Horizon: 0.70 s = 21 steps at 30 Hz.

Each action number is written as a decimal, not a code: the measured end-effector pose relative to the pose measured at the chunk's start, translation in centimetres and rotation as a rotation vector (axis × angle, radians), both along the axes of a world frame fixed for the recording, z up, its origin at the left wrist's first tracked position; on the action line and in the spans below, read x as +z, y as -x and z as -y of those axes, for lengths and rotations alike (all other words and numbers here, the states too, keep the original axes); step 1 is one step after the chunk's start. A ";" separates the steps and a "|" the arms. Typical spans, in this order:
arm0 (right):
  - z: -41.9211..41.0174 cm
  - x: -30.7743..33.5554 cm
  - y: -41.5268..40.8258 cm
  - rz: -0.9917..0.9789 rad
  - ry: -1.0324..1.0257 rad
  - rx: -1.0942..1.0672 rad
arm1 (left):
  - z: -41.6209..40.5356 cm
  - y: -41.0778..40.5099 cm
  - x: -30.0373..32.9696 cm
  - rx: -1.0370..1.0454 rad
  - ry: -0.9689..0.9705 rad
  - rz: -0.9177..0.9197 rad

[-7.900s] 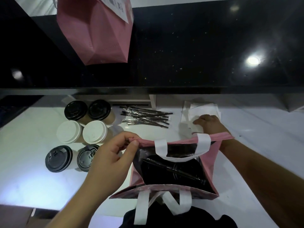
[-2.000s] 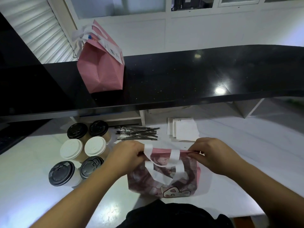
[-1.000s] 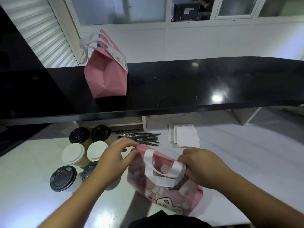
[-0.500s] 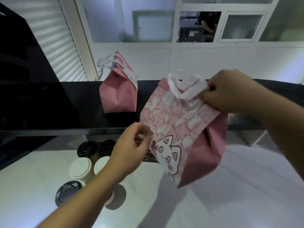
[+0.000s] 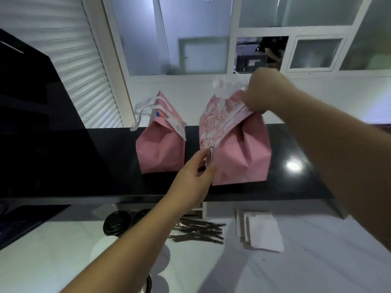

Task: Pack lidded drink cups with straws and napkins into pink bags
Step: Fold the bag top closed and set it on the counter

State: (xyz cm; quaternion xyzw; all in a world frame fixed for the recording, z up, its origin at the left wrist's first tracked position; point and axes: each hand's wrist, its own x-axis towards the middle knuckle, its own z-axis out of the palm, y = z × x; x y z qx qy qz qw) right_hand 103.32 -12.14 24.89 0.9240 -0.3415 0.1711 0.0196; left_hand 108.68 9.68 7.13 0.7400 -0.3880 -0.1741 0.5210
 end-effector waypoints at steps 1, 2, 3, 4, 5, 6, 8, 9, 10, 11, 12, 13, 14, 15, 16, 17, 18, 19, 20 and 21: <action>0.1 -0.8 -1.1 0.060 -0.024 0.002 | 0.7 -0.7 -0.1 0.013 -0.017 -0.002; 0.2 -1.6 -2.2 0.116 -0.051 0.002 | 1.3 -1.3 -0.2 0.027 -0.032 -0.003; 0.2 -2.4 -3.2 0.157 -0.070 0.006 | 1.8 -1.8 -0.4 0.040 -0.044 -0.005; 0.0 -3.1 -4.1 0.188 -0.086 0.011 | 2.1 -2.4 -0.6 0.050 -0.049 -0.012; -0.1 -3.7 -4.9 0.216 -0.101 0.025 | 2.4 -2.8 -0.7 0.059 -0.046 -0.022; -0.3 -4.3 -5.6 0.241 -0.122 0.037 | 2.6 -3.1 -0.9 0.068 -0.034 -0.030; -0.6 -5.1 -6.8 0.274 -0.172 0.045 | 2.7 -3.7 -1.2 0.097 -0.009 -0.021; -0.7 -5.6 -7.4 0.283 -0.191 0.043 | 2.7 -4.0 -1.5 0.118 -0.003 -0.014; -0.9 -6.0 -7.8 0.287 -0.204 0.039 | 2.6 -4.3 -1.8 0.139 -0.008 -0.010; -1.0 -6.5 -8.1 0.290 -0.215 0.034 | 2.5 -4.6 -2.0 0.154 -0.021 -0.008; -1.3 -6.9 -8.4 0.289 -0.228 0.024 | 2.3 -4.8 -2.3 0.161 -0.036 -0.008; -1.5 -7.2 -8.6 0.283 -0.243 0.011 | 2.1 -5.0 -2.5 0.159 -0.051 -0.009; -1.8 -7.5 -8.7 0.271 -0.266 0.000 | 1.8 -5.0 -2.7 0.156 -0.066 -0.011; -2.0 -7.7 -8.7 0.256 -0.290 -0.001 | 1.6 -5.0 -2.8 0.155 -0.077 -0.015; -2.2 -7.7 -8.5 0.238 -0.308 0.009 | 1.3 -4.8 -2.8 0.154 -0.083 -0.016; -2.4 -7.7 -8.3 0.220 -0.317 0.023 | 1.0 -4.6 -2.7 0.153 -0.088 -0.012; -2.7 -7.4 -7.9 0.207 -0.319 0.035 | 0.6 -4.4 -2.6 0.151 -0.095 -0.005; -3.0 -7.2 -7.4 0.207 -0.316 0.042 | 0.3 -4.3 -2.5 0.150 -0.106 0.005; -3.3 -6.9 -6.7 0.215 -0.308 0.044 | 0.0 -4.1 -2.3 0.152 -0.119 0.016; -3.7 -6.6 -5.8 0.224 -0.296 0.042 | -0.3 -3.9 -2.1 0.156 -0.134 0.029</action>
